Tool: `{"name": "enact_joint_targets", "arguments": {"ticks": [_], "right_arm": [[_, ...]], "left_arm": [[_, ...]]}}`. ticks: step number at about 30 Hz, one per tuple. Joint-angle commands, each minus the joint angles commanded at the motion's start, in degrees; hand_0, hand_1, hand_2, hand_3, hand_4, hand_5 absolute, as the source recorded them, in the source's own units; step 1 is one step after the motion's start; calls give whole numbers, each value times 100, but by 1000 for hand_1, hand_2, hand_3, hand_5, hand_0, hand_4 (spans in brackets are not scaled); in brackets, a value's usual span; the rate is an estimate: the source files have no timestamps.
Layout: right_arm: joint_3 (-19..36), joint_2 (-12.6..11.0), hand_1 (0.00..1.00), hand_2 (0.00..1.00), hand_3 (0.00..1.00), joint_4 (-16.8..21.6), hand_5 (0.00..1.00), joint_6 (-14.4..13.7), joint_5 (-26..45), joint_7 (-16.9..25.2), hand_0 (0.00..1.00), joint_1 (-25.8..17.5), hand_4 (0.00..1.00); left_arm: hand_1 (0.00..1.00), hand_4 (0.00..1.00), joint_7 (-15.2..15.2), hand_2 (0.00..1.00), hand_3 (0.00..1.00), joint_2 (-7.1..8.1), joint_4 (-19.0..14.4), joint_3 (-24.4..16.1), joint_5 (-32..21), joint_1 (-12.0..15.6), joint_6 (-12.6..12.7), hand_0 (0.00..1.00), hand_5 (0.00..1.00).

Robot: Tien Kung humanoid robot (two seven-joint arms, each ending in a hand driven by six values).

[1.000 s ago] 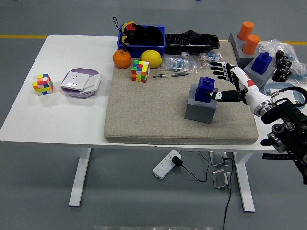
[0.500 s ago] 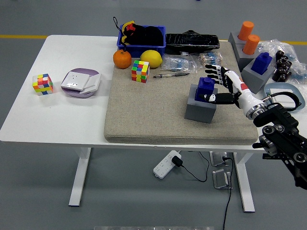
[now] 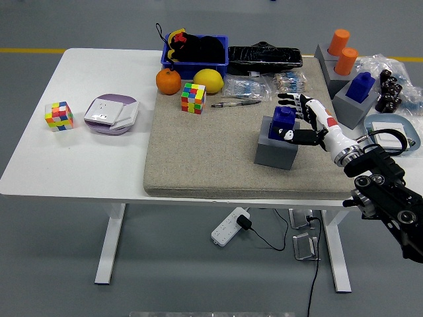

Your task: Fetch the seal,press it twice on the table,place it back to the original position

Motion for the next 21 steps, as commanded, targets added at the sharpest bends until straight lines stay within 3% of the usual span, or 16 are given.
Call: {"name": "enact_joint_targets", "arguments": {"ticks": [15, 16, 21], "right_arm": [[-264, -17, 728, 731, 742, -62, 2, -184, 26, 62, 731, 52, 786], [-281, -19, 666, 669, 702, -69, 2, -203, 21, 63, 713, 59, 752], [-391, -17, 666, 669, 702, -112, 2, -384, 34, 101, 713, 91, 752]], "left_arm": [[693, 638, -4, 684, 721, -9, -2, 11, -2, -19, -6, 719, 235], [693, 638, -3, 684, 721, -9, -1, 15, -3, -22, -6, 719, 235], [693, 638, -3, 684, 721, -7, -1, 24, -10, -27, -7, 719, 235]]}}
